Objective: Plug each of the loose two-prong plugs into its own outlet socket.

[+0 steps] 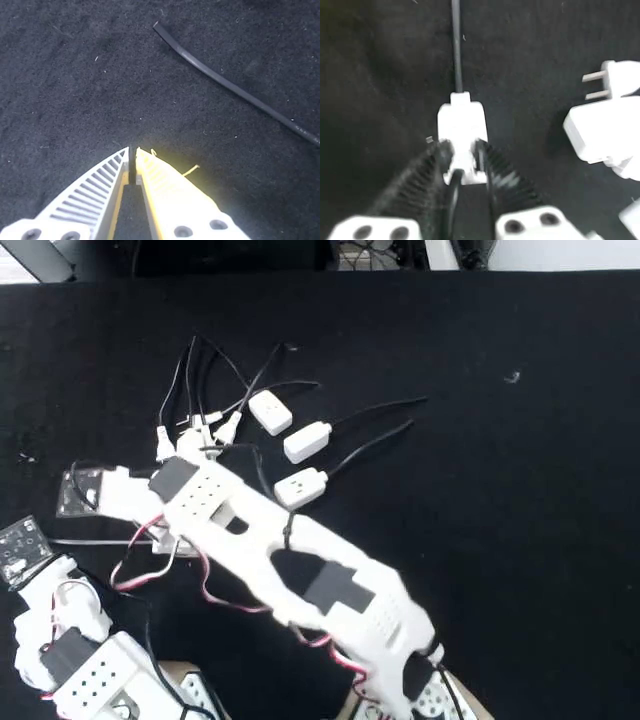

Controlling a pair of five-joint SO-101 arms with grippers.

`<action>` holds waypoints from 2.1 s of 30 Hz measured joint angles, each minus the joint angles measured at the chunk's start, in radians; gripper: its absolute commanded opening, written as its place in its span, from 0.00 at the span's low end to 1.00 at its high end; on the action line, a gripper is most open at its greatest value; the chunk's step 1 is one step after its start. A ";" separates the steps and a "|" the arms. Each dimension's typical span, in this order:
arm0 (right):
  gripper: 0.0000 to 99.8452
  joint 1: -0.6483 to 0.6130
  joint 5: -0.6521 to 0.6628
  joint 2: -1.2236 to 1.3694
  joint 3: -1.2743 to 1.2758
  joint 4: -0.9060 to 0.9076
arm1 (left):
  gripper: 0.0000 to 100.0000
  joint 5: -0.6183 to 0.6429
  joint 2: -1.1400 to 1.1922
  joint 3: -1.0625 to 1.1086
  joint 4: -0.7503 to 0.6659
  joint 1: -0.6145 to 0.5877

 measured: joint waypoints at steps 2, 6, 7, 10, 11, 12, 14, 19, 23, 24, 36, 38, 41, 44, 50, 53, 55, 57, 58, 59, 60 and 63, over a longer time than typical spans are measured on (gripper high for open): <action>0.01 -0.002 0.000 -0.009 0.003 0.000 | 0.03 0.000 0.000 0.000 0.000 0.000; 0.01 0.000 0.000 -0.009 0.006 0.000 | 0.03 0.000 0.000 0.000 0.000 0.000; 0.02 0.003 0.000 -0.011 0.006 0.008 | 0.03 0.000 0.000 0.000 0.000 0.000; 0.10 0.003 0.000 -0.011 0.006 0.025 | 0.03 0.000 0.000 0.000 0.000 0.000; 0.14 0.005 -0.009 -0.011 0.003 0.029 | 0.03 0.000 0.000 0.000 0.000 0.000; 0.19 0.003 -0.029 -0.011 -0.002 0.031 | 0.03 0.000 0.000 0.000 0.000 0.000; 0.26 0.003 -0.072 0.011 -0.002 0.032 | 0.03 0.000 0.000 0.000 0.000 0.000; 0.33 0.008 -0.104 0.015 -0.057 0.092 | 0.03 0.000 0.000 0.000 0.000 0.000; 0.33 0.028 -0.135 -0.035 -0.135 0.216 | 0.03 0.000 0.000 0.000 0.000 0.008; 0.33 0.037 -0.141 -0.063 -0.152 0.238 | 0.03 0.000 0.000 0.000 0.000 0.029; 0.33 0.137 -0.126 -0.184 -0.167 0.422 | 0.03 0.000 0.000 0.000 0.000 0.160; 0.32 0.135 -0.126 -0.184 -0.167 0.431 | 0.03 0.000 0.000 0.000 0.000 0.161; 0.17 0.137 -0.126 -0.184 -0.167 0.431 | 0.03 0.000 0.000 0.000 0.000 0.161; 0.03 0.129 -0.126 -0.184 -0.167 0.436 | 0.03 0.000 0.000 0.000 0.000 0.161; 0.01 0.129 -0.126 -0.238 -0.192 0.465 | 0.03 0.000 0.000 0.000 0.000 0.161; 0.01 0.167 -0.126 -0.341 -0.224 0.465 | 0.03 -0.003 0.000 0.000 0.000 0.161; 0.01 0.216 -0.118 -0.414 -0.230 0.465 | 0.03 -0.006 0.000 0.000 0.000 0.161; 0.01 0.281 -0.095 -0.474 -0.230 0.466 | 0.03 -0.006 0.000 0.000 0.000 0.161; 0.01 0.313 -0.084 -0.497 -0.230 0.466 | 0.03 -0.006 0.000 0.000 0.000 0.161; 0.01 0.347 -0.075 -0.517 -0.229 0.466 | 0.03 -0.006 0.000 0.000 0.000 0.161; 0.01 0.379 -0.068 -0.532 -0.219 0.466 | 0.03 -0.006 0.000 0.000 0.000 0.161; 0.04 0.423 -0.057 -0.552 -0.157 0.466 | 0.03 -0.006 0.000 0.000 0.000 0.161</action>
